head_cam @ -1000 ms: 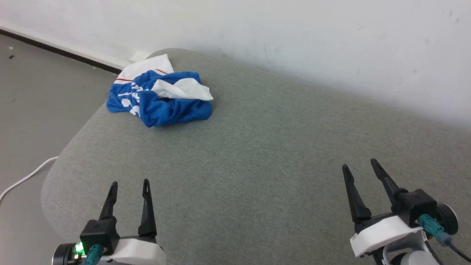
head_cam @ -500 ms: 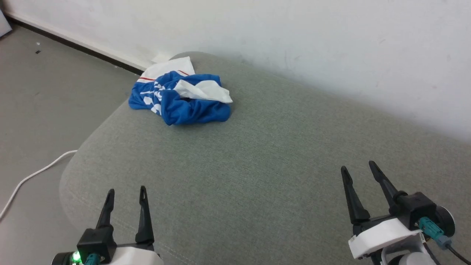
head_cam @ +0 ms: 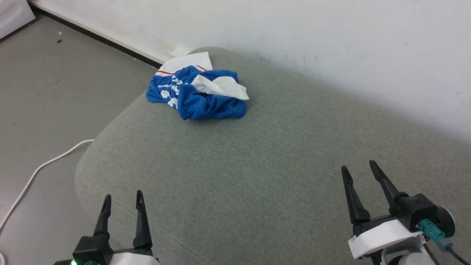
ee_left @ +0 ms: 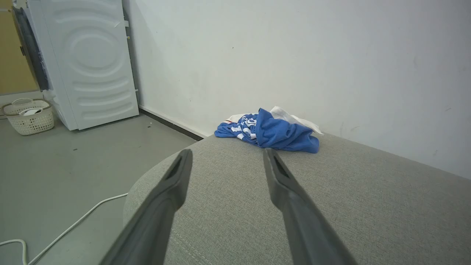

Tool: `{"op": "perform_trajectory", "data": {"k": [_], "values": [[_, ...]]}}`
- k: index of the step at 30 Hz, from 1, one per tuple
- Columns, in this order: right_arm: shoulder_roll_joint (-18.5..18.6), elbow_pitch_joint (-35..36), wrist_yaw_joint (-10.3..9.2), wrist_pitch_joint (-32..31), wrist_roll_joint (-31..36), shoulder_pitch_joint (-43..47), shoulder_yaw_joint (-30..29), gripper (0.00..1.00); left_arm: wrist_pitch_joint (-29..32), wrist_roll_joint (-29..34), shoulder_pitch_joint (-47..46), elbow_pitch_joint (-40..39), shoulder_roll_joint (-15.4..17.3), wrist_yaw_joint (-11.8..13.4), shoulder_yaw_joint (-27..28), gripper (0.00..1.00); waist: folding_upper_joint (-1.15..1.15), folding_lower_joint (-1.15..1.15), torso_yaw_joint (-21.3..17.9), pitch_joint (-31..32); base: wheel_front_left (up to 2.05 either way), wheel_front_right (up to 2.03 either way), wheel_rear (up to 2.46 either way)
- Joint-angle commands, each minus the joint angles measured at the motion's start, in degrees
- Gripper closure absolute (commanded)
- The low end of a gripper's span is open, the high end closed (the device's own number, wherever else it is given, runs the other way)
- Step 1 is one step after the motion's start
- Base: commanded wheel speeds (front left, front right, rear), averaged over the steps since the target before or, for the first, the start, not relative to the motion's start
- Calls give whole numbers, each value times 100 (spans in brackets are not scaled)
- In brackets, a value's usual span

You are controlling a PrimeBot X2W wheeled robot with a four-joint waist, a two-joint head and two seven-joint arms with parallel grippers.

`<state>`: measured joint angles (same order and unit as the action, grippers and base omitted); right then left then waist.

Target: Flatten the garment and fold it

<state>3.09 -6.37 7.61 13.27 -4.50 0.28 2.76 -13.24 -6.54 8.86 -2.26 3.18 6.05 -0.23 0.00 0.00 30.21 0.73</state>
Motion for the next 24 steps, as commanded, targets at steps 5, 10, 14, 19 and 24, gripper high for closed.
{"op": "perform_trajectory", "data": {"k": [5,10,14,19,24], "values": [[-20,-14,-11,107,2,-29,19,0,-109,-74,128,-28,-29,80,-33,0,0,0,123,-30,0,0,0],[-21,-31,-12,167,-8,-17,24,0,-169,-108,165,-34,-30,129,-52,0,0,0,229,-25,0,0,0],[-22,-6,-12,173,9,-19,5,0,-175,-115,159,-43,-30,139,-69,0,0,0,229,-41,0,0,0],[-22,25,-12,173,44,-17,-6,0,-175,-136,154,-59,-30,158,-83,0,0,0,225,-94,0,0,0],[-22,62,-12,173,102,-36,-17,0,-175,-313,59,-122,-30,172,-140,0,0,0,241,-210,0,0,0]]}}
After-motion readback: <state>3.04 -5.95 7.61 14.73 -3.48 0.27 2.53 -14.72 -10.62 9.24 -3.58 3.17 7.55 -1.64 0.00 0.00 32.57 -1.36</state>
